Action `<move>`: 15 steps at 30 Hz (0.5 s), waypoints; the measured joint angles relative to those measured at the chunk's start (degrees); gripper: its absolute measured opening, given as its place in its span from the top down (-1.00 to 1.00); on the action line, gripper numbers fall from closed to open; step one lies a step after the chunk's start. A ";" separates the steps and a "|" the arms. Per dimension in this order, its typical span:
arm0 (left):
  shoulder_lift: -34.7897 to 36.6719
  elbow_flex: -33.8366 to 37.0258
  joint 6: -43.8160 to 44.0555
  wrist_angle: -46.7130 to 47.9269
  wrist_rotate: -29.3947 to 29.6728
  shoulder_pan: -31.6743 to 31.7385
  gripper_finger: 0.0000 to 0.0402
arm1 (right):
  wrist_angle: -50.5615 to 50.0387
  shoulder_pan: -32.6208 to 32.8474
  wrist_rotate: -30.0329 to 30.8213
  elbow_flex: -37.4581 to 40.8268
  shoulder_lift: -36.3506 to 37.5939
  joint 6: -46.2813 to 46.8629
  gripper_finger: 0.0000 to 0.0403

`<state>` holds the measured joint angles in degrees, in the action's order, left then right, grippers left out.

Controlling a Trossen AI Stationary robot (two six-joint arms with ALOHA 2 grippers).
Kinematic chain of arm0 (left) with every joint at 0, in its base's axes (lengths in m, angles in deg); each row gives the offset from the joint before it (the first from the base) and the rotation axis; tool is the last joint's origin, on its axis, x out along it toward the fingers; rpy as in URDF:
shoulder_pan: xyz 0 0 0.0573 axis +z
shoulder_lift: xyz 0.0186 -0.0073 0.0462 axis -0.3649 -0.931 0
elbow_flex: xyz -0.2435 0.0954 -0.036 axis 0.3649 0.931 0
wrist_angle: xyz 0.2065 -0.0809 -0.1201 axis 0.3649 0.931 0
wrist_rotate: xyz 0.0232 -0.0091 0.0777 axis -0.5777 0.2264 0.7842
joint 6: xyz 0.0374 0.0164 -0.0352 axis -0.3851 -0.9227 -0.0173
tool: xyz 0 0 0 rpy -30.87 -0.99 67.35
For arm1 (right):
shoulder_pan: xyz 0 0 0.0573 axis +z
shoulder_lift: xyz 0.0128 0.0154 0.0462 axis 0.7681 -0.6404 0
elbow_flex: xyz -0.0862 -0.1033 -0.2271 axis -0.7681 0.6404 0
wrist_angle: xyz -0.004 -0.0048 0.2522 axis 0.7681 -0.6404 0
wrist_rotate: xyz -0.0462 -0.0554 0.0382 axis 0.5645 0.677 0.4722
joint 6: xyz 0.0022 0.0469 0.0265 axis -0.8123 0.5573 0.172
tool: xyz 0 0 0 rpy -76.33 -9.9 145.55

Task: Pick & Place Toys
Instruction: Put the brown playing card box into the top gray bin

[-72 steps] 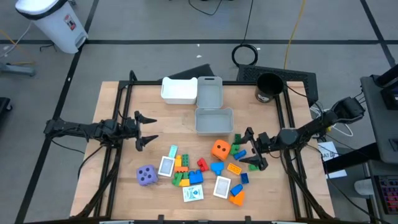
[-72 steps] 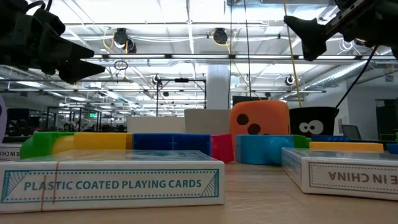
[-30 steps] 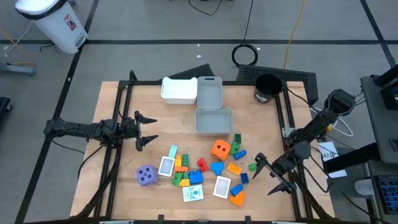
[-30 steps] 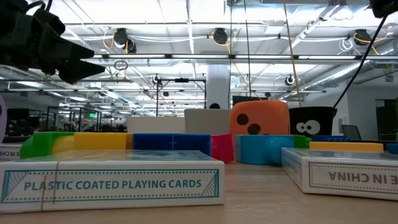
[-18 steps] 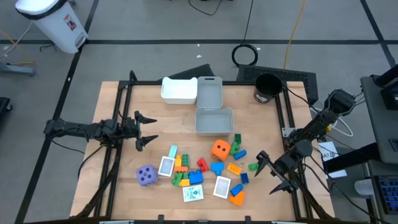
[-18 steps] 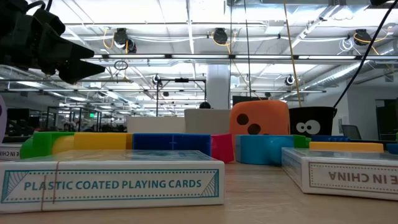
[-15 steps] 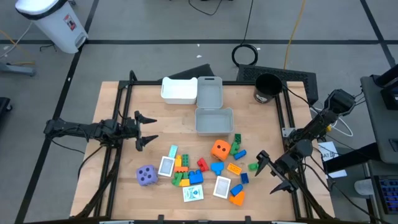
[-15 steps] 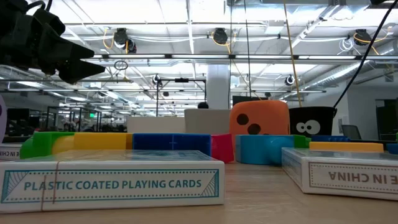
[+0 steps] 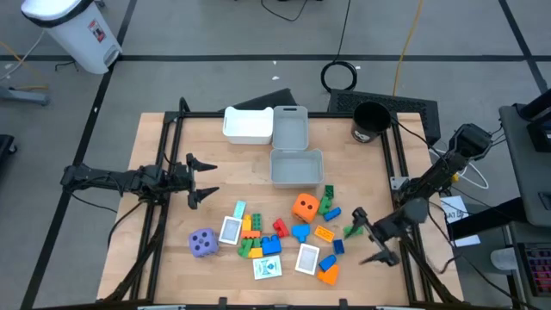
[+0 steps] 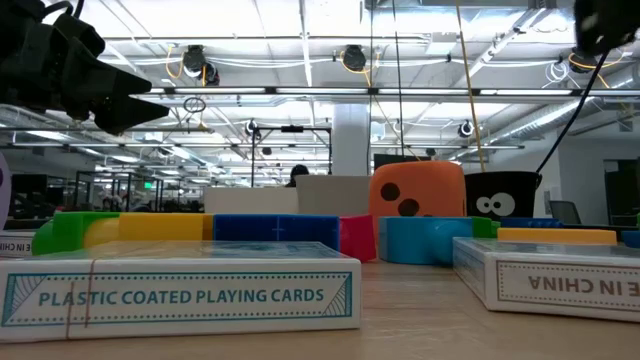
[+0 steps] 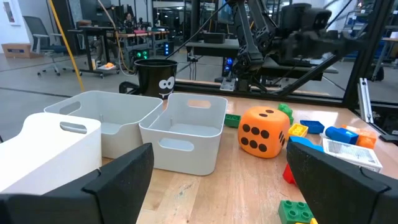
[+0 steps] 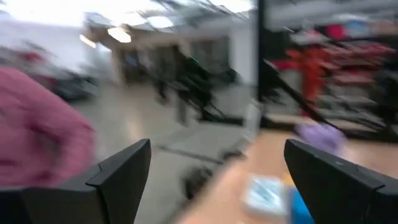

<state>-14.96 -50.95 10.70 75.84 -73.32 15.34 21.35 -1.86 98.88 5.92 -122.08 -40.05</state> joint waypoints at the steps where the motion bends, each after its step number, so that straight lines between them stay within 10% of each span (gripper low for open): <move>1: 0.01 0.01 -0.01 -0.01 -0.01 0.00 -0.86 | -2.33 -0.52 2.04 -0.12 0.02 0.23 -0.71; 15: 0.02 -0.01 -0.01 0.01 0.01 -0.02 -0.86 | -51.13 -9.73 5.07 -25.84 -17.20 16.49 -0.71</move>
<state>-14.94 -50.96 10.69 75.85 -73.31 15.32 -29.78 -11.59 103.95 -19.92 -139.28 -23.56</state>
